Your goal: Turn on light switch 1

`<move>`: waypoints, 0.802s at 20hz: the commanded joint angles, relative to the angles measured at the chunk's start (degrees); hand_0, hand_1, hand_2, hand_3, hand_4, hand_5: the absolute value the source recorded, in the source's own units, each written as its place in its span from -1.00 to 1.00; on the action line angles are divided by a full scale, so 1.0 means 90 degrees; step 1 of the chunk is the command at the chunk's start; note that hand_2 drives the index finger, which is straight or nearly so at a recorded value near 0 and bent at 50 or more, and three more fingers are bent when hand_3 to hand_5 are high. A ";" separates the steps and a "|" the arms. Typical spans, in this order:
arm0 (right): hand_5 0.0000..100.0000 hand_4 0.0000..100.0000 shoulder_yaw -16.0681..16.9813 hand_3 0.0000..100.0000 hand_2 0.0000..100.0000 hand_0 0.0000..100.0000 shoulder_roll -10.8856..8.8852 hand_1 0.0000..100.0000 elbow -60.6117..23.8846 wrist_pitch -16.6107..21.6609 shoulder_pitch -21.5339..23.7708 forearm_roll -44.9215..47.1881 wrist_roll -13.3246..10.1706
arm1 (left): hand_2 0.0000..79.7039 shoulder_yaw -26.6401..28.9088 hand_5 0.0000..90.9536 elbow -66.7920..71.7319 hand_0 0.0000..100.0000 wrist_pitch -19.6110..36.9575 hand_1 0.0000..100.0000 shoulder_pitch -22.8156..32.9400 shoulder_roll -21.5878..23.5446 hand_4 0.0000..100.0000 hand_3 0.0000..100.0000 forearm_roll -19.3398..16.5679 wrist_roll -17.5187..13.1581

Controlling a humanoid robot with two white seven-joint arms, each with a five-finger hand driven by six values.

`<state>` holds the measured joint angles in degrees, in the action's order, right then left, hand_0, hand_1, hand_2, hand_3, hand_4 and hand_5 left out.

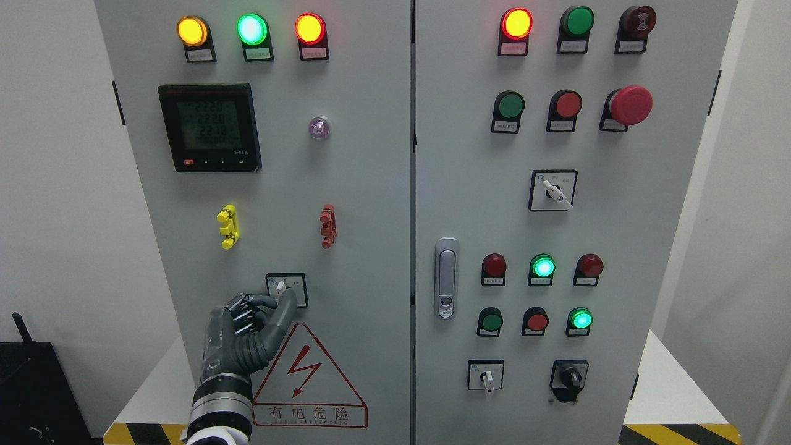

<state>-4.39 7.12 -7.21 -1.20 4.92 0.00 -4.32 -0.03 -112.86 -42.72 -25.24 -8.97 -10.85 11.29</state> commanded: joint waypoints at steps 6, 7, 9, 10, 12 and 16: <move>-1.00 -1.00 0.0000 -1.00 -1.00 -1.00 0.0000 -1.00 0.0000 -0.0004 0.0000 0.0156 0.0002 | 0.55 -0.0211 0.87 0.0001 0.04 -0.0068 0.29 -0.0008 0.0000 0.88 0.89 0.0005 -0.0004; -1.00 -1.00 0.0000 -1.00 -1.00 -1.00 0.0000 -1.00 0.0000 -0.0004 0.0000 0.0156 0.0002 | 0.55 -0.0211 0.87 0.0001 0.04 -0.0068 0.28 -0.0008 0.0000 0.88 0.89 0.0005 -0.0004; -1.00 -1.00 0.0000 -1.00 -1.00 -1.00 0.0000 -1.00 0.0000 -0.0004 0.0000 0.0156 0.0002 | 0.55 -0.0211 0.87 0.0001 0.05 -0.0068 0.27 -0.0008 0.0000 0.89 0.89 0.0005 -0.0004; -1.00 -1.00 0.0000 -1.00 -1.00 -1.00 0.0000 -1.00 0.0000 0.0006 0.0000 0.0156 0.0002 | 0.55 -0.0211 0.87 0.0001 0.06 -0.0068 0.26 -0.0008 0.0000 0.89 0.89 0.0005 -0.0004; -1.00 -1.00 0.0000 -1.00 -1.00 -1.00 0.0000 -1.00 0.0000 -0.0004 0.0000 0.0156 0.0002 | 0.55 -0.0211 0.87 0.0001 0.07 -0.0068 0.25 -0.0008 0.0000 0.89 0.90 0.0005 -0.0004; -1.00 -1.00 0.0000 -1.00 -1.00 -1.00 0.0000 -1.00 0.0000 -0.0004 0.0000 0.0156 0.0002 | 0.54 -0.0211 0.87 0.0001 0.10 -0.0068 0.24 -0.0008 0.0000 0.89 0.90 0.0005 -0.0014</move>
<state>-4.40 7.12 -7.21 -1.20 4.92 0.00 -4.32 -0.02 -112.86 -43.37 -25.29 -8.97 -10.81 11.31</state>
